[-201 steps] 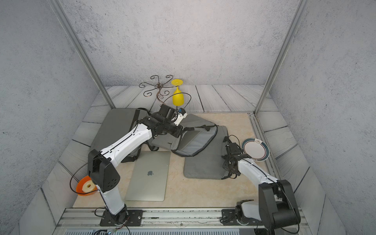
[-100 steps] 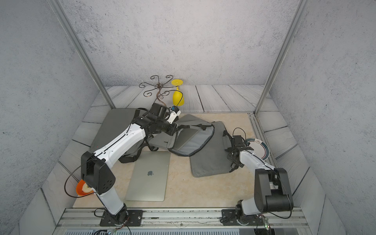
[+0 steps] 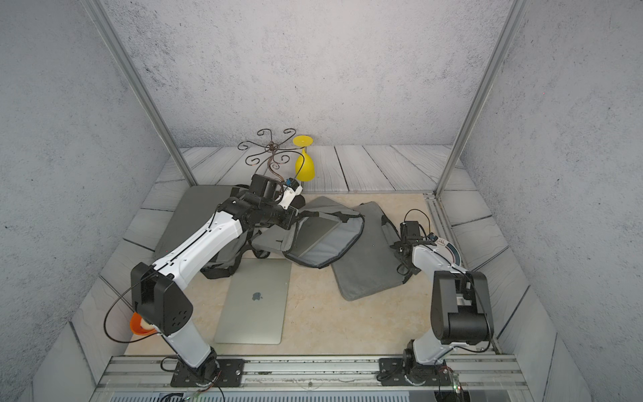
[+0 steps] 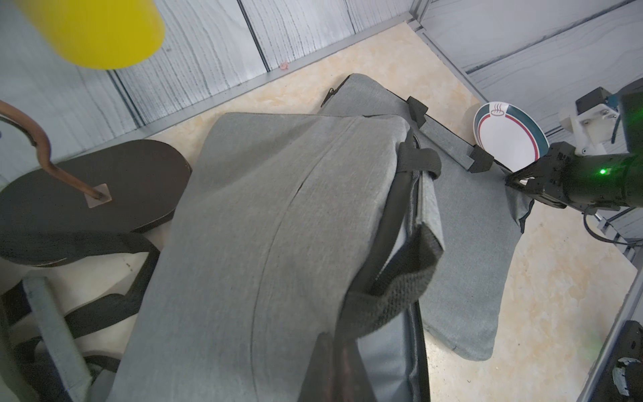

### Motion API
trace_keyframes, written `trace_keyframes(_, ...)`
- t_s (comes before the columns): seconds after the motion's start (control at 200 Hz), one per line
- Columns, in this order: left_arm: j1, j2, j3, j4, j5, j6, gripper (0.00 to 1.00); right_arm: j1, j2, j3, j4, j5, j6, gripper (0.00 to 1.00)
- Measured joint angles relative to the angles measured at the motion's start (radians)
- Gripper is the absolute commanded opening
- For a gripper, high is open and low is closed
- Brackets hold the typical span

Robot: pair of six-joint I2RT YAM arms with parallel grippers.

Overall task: Open the zippered laptop bag and take out the laptop
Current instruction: Move the zippered laptop bag to the center of the board.

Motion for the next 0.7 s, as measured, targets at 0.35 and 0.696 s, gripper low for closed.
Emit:
trace_keyframes(0.35, 0.038, -0.010, -0.006, 0.029, 0.034, -0.086, 0.00, -0.072, 0.003, 0.034, -0.007, 0.010, 0.016, 0.00)
trace_keyframes(0.696, 0.039, -0.008, -0.028, 0.061, 0.070, -0.146, 0.00, -0.063, 0.148, 0.156, 0.030, -0.027, 0.031, 0.00)
